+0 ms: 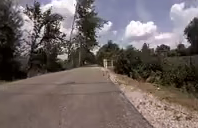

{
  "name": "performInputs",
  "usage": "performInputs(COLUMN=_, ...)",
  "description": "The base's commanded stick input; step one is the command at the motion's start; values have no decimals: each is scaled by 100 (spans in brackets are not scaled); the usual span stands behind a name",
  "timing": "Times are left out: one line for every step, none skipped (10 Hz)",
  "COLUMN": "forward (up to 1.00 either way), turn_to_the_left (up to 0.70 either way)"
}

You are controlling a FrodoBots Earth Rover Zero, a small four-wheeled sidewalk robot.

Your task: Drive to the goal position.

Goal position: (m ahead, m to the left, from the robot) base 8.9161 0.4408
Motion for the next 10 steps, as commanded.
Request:
performInputs(forward=70, turn_to_the_left=0)
performInputs(forward=70, turn_to_the_left=2)
performInputs(forward=70, turn_to_the_left=29)
performInputs(forward=70, turn_to_the_left=0)
performInputs(forward=70, turn_to_the_left=0)
performInputs(forward=70, turn_to_the_left=0)
performInputs(forward=70, turn_to_the_left=0)
performInputs(forward=70, turn_to_the_left=0)
performInputs(forward=70, turn_to_the_left=0)
performInputs(forward=70, turn_to_the_left=0)
